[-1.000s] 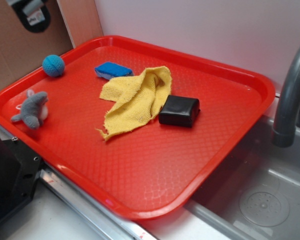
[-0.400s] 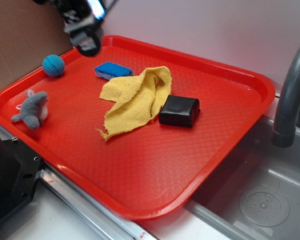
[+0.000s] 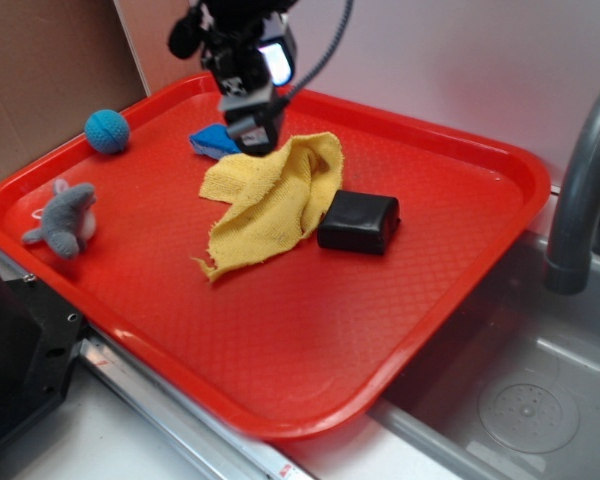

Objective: Grab the black box.

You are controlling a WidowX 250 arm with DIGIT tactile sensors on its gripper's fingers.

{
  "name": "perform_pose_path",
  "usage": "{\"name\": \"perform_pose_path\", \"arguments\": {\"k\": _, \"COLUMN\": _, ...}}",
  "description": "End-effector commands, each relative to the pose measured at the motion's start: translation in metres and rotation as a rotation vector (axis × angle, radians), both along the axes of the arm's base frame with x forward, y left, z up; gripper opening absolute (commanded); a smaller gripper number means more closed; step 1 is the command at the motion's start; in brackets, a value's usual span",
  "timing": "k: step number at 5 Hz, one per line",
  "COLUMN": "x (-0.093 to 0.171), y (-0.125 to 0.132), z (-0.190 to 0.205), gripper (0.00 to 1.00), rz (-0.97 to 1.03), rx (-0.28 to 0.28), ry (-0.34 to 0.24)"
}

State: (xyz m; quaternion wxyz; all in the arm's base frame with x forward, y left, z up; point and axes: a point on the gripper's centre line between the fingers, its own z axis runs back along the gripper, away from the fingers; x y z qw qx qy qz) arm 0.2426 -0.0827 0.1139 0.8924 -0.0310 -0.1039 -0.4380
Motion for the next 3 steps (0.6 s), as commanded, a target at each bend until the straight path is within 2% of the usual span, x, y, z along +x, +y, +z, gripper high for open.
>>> {"name": "perform_pose_path", "arguments": {"k": 1, "x": 0.020, "y": -0.036, "z": -0.014, "gripper": 1.00, "rz": -0.096, "rx": 0.038, "ry": -0.022}}
{"name": "perform_pose_path", "arguments": {"k": 2, "x": 0.023, "y": -0.045, "z": -0.029, "gripper": 1.00, "rz": -0.125, "rx": 0.084, "ry": 0.001}}
{"name": "perform_pose_path", "arguments": {"k": 3, "x": 0.024, "y": -0.049, "z": -0.040, "gripper": 1.00, "rz": -0.143, "rx": 0.095, "ry": 0.022}}
